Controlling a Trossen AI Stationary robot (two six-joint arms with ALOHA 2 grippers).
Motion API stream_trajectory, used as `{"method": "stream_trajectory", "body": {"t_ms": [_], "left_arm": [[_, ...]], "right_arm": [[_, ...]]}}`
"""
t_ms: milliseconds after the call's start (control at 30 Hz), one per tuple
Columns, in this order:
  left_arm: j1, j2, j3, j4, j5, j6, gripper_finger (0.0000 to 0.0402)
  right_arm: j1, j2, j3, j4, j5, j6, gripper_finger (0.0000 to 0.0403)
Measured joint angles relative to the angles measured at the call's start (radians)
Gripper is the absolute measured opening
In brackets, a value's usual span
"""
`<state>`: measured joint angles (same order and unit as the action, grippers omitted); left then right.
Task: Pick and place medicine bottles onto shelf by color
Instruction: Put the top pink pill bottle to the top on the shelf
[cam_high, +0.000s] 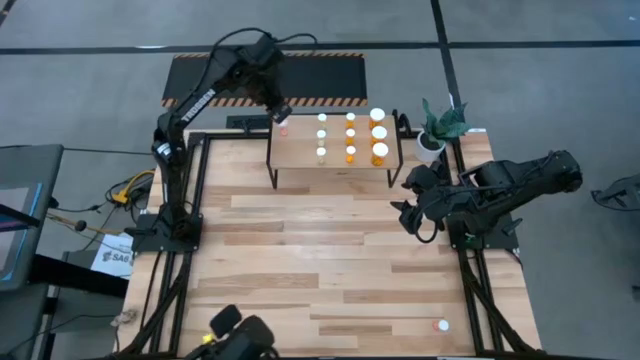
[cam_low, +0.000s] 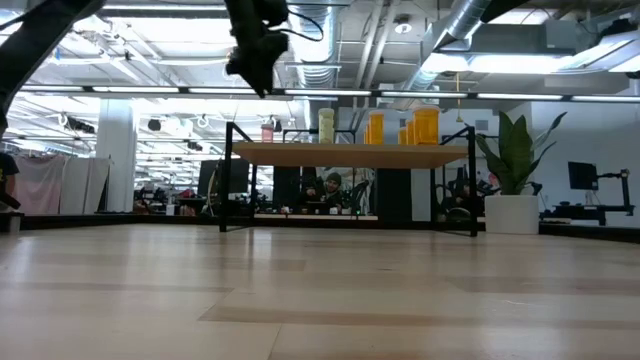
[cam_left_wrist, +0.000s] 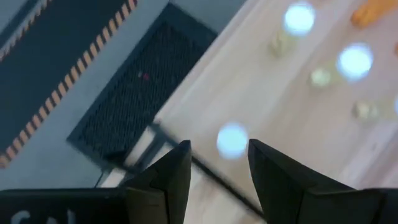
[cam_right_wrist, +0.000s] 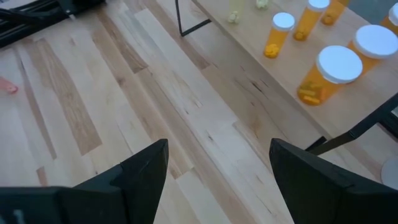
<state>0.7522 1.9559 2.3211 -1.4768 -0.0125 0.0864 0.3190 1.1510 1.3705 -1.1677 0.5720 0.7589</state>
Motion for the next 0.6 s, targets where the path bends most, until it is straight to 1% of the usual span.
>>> {"method": "stream_trajectory", "body": {"t_ms": [133,200,267,333,400,433,500,533,600], "left_arm": [[0.014,-0.012,-0.001,-0.084,0.005,0.038,0.0147],[0.016,-0.014,-0.006,-0.096,0.056,0.073,0.0147],[0.017,-0.032,-0.042,-0.091,0.139,0.138,0.0147],[0.016,-0.072,-0.116,-0.077,0.185,0.228,0.0147],[0.021,-0.133,-0.225,-0.041,0.209,0.327,0.0147],[0.027,-0.161,-0.282,-0.022,0.206,0.372,0.0148],[0.041,-0.21,-0.383,0.061,0.165,0.43,0.0149],[0.045,-0.232,-0.428,0.103,0.139,0.449,0.0148],[0.047,-0.268,-0.5,0.183,0.122,0.485,0.0144]], "right_arm": [[0.0,0.0,0.0,0.002,0.0,0.0,0.0302],[0.0,0.0,0.0,0.002,0.0,0.0,0.0302],[0.0,0.0,0.0,0.002,0.0,0.0,0.0302],[0.0,0.0,0.0,0.002,0.0,0.0,0.0302],[0.001,0.0,0.0,0.002,0.0,0.0,0.0302],[0.002,0.0,0.0,0.002,0.0,0.001,0.0302],[0.01,0.0,0.0,0.002,0.001,0.001,0.0302],[0.017,0.0,0.0,0.002,0.001,0.001,0.0302],[0.024,0.0,0.0,0.002,0.002,0.0,0.0302]]}}
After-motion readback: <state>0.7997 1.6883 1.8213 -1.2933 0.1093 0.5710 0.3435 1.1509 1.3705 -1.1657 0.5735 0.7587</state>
